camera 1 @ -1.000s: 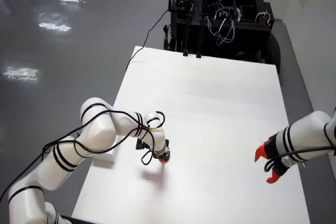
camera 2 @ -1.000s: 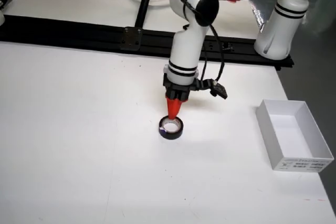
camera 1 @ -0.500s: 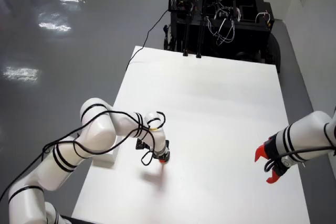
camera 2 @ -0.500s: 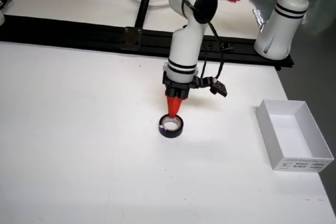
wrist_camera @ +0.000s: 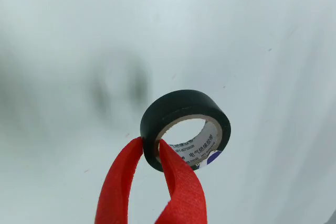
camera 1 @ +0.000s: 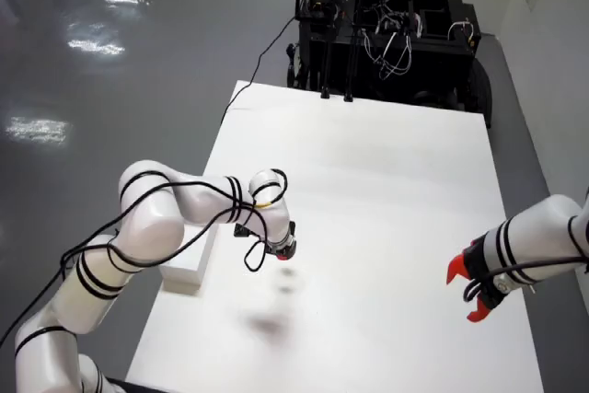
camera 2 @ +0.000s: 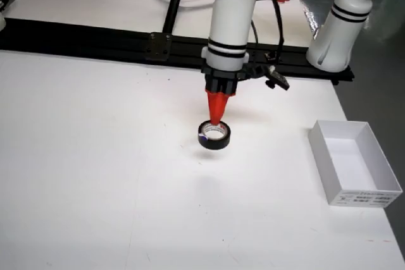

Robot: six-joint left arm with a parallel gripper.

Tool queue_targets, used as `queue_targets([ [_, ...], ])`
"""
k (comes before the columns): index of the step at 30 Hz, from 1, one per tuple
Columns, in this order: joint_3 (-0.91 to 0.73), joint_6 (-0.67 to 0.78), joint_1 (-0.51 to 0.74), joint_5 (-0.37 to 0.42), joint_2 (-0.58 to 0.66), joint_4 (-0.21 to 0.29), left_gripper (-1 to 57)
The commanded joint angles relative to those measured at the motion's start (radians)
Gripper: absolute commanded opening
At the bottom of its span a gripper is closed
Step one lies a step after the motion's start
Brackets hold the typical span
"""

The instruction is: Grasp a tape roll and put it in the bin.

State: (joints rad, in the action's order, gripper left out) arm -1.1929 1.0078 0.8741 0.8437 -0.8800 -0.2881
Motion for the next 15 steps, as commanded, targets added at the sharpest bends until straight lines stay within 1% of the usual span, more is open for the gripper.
queue_targets([
  [1,-0.212,0.003,-0.122,0.176,0.323,-0.06,-0.5],
  [5,-0.266,0.002,-0.185,0.21,0.398,-0.071,-0.5],
  [10,-0.277,-0.012,-0.238,0.261,0.415,-0.086,-0.5],
  [15,-0.278,0.005,-0.294,0.319,0.426,-0.088,-0.5],
])
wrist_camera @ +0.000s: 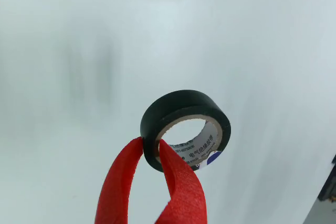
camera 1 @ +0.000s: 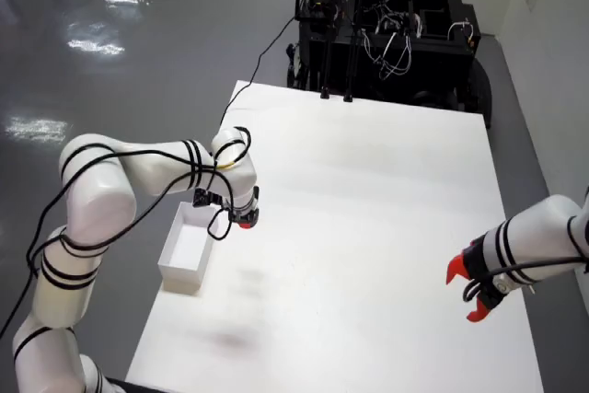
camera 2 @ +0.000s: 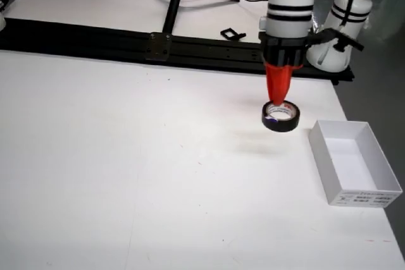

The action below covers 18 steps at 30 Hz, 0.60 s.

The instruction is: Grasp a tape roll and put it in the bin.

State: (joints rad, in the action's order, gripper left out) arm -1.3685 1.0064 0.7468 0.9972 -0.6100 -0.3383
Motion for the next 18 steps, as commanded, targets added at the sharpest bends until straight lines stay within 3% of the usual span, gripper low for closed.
queue_targets([
  [1,-0.106,0.012,-0.179,0.178,0.159,-0.039,-0.5],
  [7,-0.115,0.032,-0.242,0.238,0.177,-0.038,-0.5],
  [18,-0.141,0.075,-0.314,0.276,0.207,-0.034,-0.6],
])
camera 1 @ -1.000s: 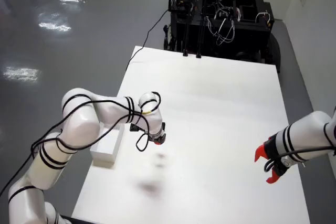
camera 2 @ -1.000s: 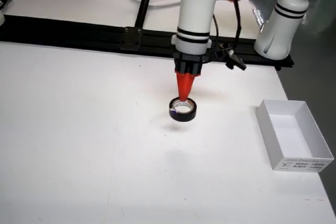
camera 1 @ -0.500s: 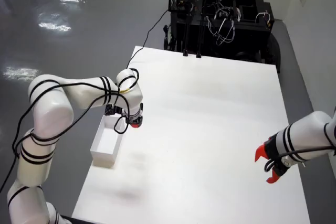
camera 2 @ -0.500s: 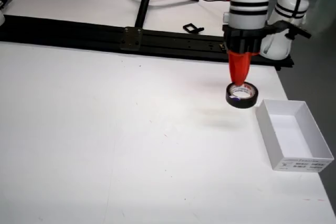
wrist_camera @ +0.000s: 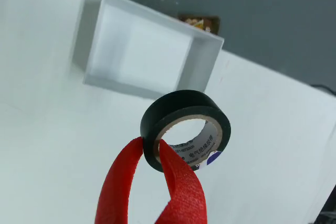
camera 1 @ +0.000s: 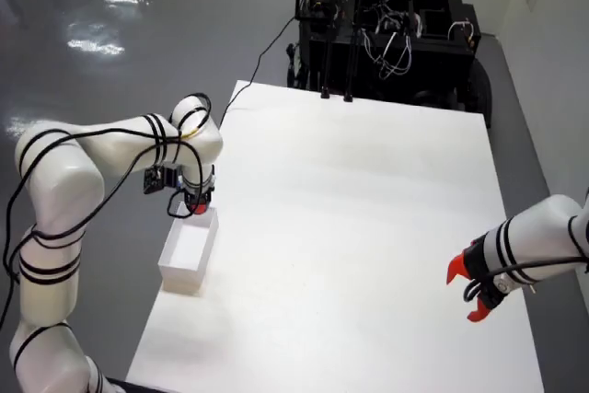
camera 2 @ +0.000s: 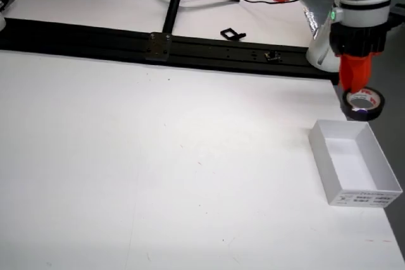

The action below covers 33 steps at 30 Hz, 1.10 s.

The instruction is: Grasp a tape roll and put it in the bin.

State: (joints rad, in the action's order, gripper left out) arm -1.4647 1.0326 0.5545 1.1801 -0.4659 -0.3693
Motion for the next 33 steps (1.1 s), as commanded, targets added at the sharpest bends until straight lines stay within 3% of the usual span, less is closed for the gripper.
queue_targets([
  [1,-0.046,0.05,-0.127,0.093,0.064,-0.003,-0.6],
  [11,-0.046,0.055,-0.147,0.082,0.069,-0.01,-0.6],
  [23,-0.046,0.052,-0.136,-0.025,0.069,-0.02,0.5],
  [29,-0.045,0.052,-0.137,-0.034,0.069,-0.02,0.6],
  [33,-0.045,0.052,-0.133,-0.04,0.069,-0.03,12.3],
])
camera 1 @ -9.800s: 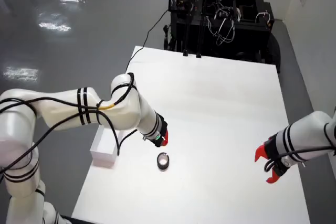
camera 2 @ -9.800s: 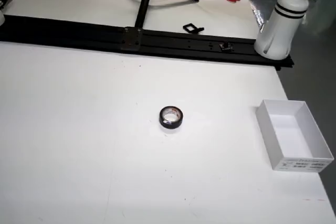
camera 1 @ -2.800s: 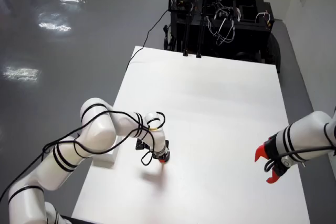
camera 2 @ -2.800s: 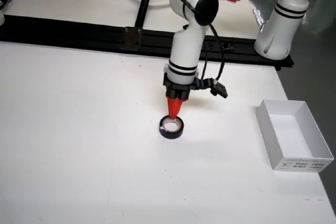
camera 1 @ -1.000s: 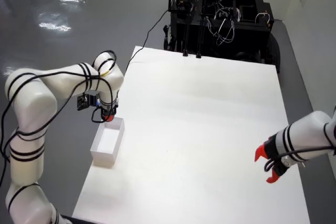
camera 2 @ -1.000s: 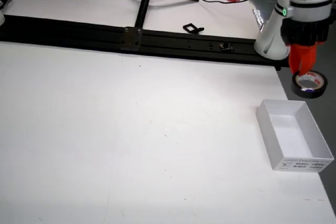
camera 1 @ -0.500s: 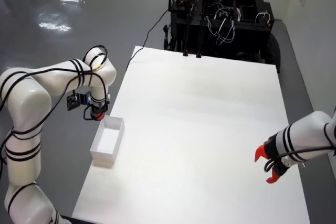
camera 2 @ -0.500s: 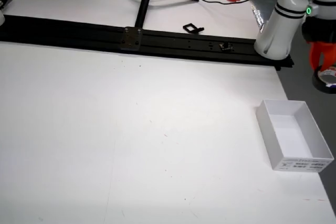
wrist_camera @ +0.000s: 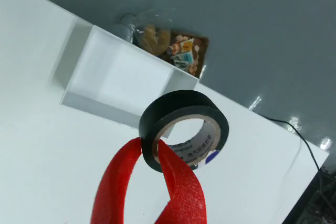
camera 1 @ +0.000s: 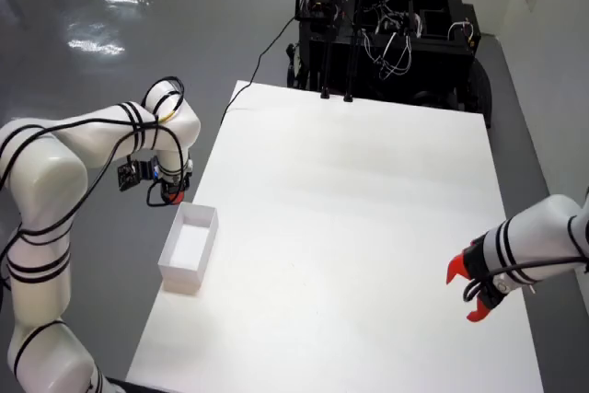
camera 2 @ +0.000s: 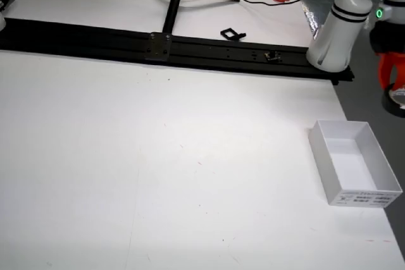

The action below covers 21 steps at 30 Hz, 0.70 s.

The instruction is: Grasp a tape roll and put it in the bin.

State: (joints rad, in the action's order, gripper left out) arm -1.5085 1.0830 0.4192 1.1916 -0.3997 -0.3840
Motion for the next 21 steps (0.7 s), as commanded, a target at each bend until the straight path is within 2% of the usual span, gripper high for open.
queue_targets([
  [1,-0.001,0.002,0.004,-0.055,0.002,-0.016,13.7],
  [6,0.001,0.002,0.015,-0.067,-0.001,-0.016,19.1],
  [12,0.004,0.008,0.056,-0.092,-0.01,-0.013,18.4],
  [21,0.056,0.017,0.246,-0.145,-0.079,-0.015,4.9],
])
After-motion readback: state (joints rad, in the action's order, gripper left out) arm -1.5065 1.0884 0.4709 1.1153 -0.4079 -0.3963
